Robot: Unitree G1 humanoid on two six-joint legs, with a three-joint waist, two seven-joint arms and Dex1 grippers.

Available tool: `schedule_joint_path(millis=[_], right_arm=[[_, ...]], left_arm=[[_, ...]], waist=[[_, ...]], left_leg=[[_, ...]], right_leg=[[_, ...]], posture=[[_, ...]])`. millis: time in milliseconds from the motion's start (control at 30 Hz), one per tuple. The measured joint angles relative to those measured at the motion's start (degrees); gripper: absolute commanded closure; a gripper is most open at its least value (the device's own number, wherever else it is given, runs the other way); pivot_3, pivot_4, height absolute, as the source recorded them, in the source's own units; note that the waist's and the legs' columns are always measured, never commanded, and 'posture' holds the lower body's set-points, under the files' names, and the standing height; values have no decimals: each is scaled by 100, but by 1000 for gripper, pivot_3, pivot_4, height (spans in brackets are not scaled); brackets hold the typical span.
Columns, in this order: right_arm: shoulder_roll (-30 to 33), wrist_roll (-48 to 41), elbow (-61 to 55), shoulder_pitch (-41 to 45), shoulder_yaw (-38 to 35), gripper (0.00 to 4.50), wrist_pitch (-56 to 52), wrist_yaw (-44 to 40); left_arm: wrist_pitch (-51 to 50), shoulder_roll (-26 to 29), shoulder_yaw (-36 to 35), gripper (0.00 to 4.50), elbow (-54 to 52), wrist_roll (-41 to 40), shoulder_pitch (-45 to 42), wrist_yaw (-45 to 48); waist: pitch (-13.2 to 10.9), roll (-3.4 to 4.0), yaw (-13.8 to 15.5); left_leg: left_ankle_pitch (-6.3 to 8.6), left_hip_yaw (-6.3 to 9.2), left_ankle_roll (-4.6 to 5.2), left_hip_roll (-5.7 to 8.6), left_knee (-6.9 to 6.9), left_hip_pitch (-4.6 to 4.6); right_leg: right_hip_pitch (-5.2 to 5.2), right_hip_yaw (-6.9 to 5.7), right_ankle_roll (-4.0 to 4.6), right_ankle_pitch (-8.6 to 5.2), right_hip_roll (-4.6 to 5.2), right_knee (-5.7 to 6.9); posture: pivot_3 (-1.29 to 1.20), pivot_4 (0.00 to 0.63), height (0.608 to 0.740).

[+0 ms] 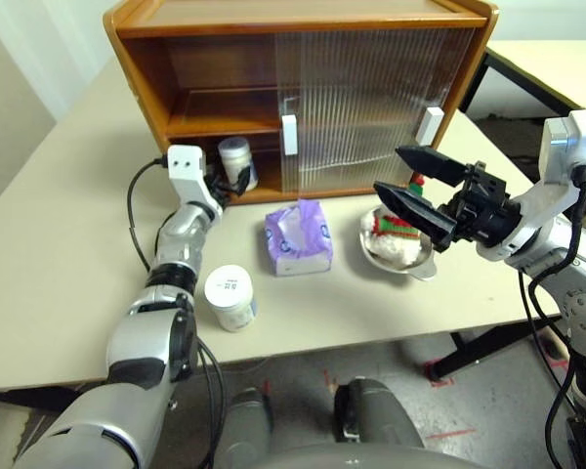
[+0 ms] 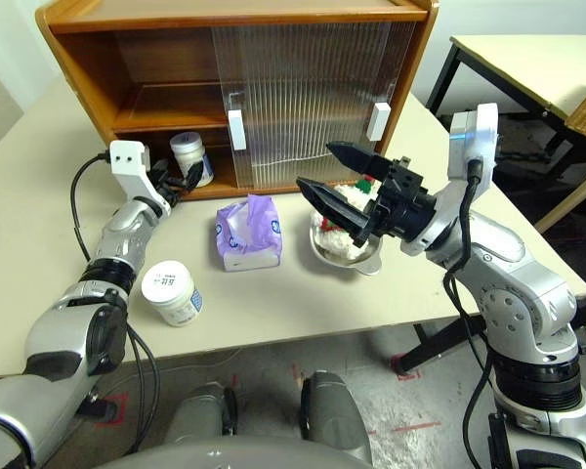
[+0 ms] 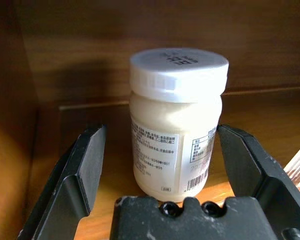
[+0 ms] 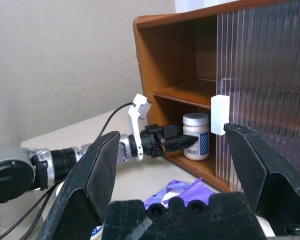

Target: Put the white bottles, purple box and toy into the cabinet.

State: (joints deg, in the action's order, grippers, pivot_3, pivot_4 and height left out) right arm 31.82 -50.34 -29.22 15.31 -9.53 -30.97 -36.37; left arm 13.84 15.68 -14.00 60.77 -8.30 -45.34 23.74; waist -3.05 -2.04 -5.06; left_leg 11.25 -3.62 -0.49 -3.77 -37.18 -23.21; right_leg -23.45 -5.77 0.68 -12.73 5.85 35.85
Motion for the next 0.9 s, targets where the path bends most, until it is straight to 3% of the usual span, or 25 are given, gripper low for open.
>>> schedule_joint_path(millis=[400,433,500,833,900], right_arm=[[-81,37,73,143,51,0,0,-105],[-87,41,84,143,59,0,0,-110],[-92,78,87,148,83,0,0,-117],[-109,115,122,163,122,0,1,-152],[-109,115,122,163,122,0,1,-152]], left_arm=[[-484,31,16,13,-1017,-219,554,265],[-543,27,19,178,-1097,-250,602,289],[-628,25,39,623,-1238,-274,687,291],[-708,17,53,4482,-1252,-279,766,-27],[-677,-13,60,4482,-1164,-272,736,-110]], waist=[[1,-1,50],[1,-1,58],[1,-1,82],[1,-1,177],[1,-1,178]], left_leg=[[0,0,0,0,-1,0],[0,0,0,0,-1,0],[0,0,0,0,-1,1],[0,0,0,0,-5,0],[0,0,0,0,-5,0]], right_leg=[[1,0,0,0,0,0],[1,0,0,0,0,0],[1,1,0,0,0,0],[2,0,0,0,0,-1],[2,0,0,0,0,-1]], posture=[[-94,0,740],[-93,0,740],[-94,0,740],[-98,0,740],[-104,0,740]])
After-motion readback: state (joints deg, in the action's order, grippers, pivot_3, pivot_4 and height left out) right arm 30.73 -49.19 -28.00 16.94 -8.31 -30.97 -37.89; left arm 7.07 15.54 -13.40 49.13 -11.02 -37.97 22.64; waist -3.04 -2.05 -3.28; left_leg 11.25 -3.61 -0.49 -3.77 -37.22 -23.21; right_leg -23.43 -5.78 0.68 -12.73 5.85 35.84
